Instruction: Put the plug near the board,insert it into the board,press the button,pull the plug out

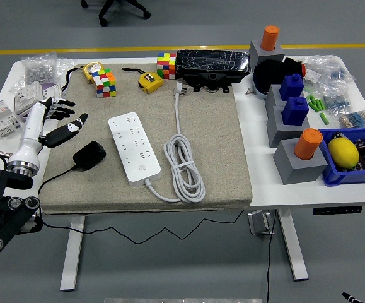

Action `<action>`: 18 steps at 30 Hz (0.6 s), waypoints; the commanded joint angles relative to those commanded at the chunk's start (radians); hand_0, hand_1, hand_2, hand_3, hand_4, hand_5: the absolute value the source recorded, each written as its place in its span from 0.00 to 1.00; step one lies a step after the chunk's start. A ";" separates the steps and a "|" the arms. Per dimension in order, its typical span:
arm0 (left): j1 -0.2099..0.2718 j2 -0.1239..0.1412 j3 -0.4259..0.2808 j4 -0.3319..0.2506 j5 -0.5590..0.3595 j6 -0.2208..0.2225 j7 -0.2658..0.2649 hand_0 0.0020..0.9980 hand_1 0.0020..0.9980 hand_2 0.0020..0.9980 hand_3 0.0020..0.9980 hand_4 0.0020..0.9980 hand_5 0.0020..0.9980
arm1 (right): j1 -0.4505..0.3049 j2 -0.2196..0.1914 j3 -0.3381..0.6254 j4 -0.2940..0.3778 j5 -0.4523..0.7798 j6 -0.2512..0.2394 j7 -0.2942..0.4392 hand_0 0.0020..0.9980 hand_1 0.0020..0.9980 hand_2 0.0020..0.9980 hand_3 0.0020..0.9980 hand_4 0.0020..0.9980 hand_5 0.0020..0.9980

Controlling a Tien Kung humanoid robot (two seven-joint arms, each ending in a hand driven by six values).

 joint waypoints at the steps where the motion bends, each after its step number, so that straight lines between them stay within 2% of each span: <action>1: 0.000 0.000 0.000 0.000 0.000 0.000 0.000 0.53 0.54 0.53 0.58 0.83 0.38 | 0.000 0.000 0.000 0.000 0.000 0.000 0.000 0.65 0.65 0.65 0.57 0.99 0.56; 18: -0.005 0.000 0.006 0.001 -0.002 -0.009 0.004 0.53 0.54 0.53 0.58 0.83 0.38 | 0.000 -0.002 -0.001 -0.001 0.001 0.000 -0.001 0.65 0.65 0.65 0.57 0.99 0.56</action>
